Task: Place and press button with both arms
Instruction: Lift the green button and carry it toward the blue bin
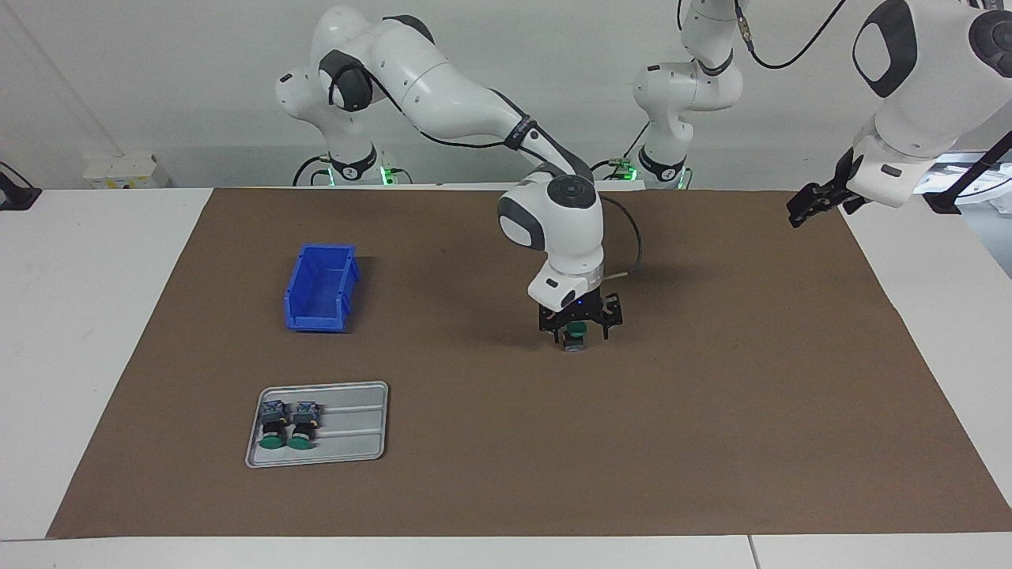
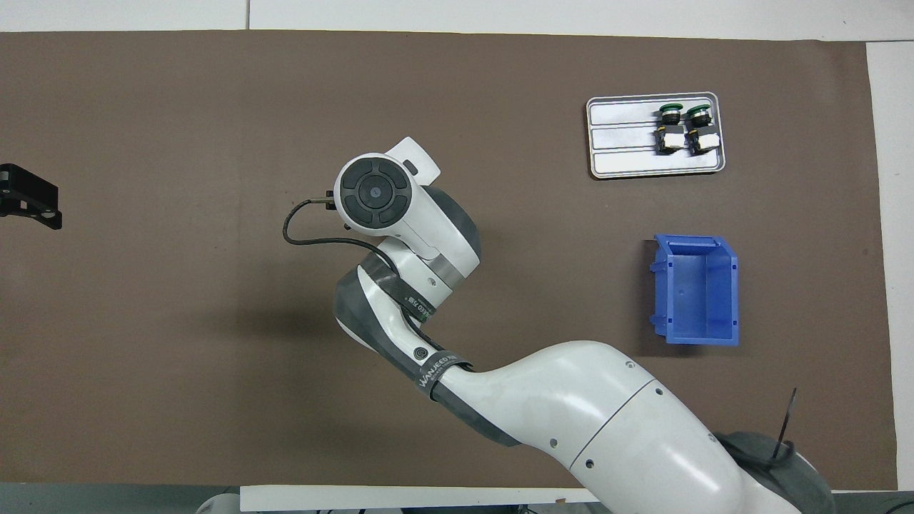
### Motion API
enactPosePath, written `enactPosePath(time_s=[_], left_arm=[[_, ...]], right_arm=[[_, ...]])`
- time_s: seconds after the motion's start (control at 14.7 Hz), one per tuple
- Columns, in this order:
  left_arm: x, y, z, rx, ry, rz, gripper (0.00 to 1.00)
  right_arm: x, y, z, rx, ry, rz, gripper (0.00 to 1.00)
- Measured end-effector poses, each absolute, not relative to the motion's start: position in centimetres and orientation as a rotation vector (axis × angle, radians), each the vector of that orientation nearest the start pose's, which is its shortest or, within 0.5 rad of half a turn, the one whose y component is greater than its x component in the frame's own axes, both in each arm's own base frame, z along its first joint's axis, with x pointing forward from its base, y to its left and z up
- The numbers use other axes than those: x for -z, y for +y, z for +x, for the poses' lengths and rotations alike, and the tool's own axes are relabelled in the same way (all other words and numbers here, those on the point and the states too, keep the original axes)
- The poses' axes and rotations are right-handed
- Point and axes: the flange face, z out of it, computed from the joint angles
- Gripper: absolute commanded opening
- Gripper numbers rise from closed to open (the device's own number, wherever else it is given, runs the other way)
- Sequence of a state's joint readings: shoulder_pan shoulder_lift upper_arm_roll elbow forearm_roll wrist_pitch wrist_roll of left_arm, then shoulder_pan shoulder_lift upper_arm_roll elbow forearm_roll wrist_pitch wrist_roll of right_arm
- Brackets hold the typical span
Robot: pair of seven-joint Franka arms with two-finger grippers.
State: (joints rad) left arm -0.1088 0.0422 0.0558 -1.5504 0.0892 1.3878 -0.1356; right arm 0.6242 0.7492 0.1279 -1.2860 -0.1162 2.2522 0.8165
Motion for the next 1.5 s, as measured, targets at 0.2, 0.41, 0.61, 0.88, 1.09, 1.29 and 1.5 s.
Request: enactPosePath(time_s=[0.2,0.41,0.61,0.88,1.09,1.29,1.5], left_arm=[[-59.8,-1.4,54.7,-0.287,-0.154,-3.035,1.00],[-60.1,-0.4,54.8,-0.274,-0.189,-3.067,1.00],[-60.4,-0.8,54.8,-0.266,-0.176,-3.070,1.00],[-60.4,-1.1,54.8,-0.265,-0.164,-3.071,1.00],[-60.4,-1.2,54.8,-0.266,-0.160,-3.076,1.00],[-60.4,-1.3,54.8,-0.268,-0.159,-3.081,1.00],[-60.5,-1.6,54.9,-0.255,-0.158,-3.112,1.00]], right_arm=[[-31.5,50.1,57.5,0.231,0.062,-3.000,0.84],[-30.7,50.0,57.2,0.214,0.058,-3.013,0.80],[-30.6,50.5,56.7,0.206,0.045,-3.009,0.78],[-30.6,50.9,56.3,0.206,0.011,-3.009,0.48],[-30.6,50.9,56.3,0.209,-0.048,-3.013,0.00],[-30.9,50.4,56.5,0.189,-0.061,-3.034,0.00],[-34.5,46.6,58.8,0.202,-0.095,-3.058,0.00]])
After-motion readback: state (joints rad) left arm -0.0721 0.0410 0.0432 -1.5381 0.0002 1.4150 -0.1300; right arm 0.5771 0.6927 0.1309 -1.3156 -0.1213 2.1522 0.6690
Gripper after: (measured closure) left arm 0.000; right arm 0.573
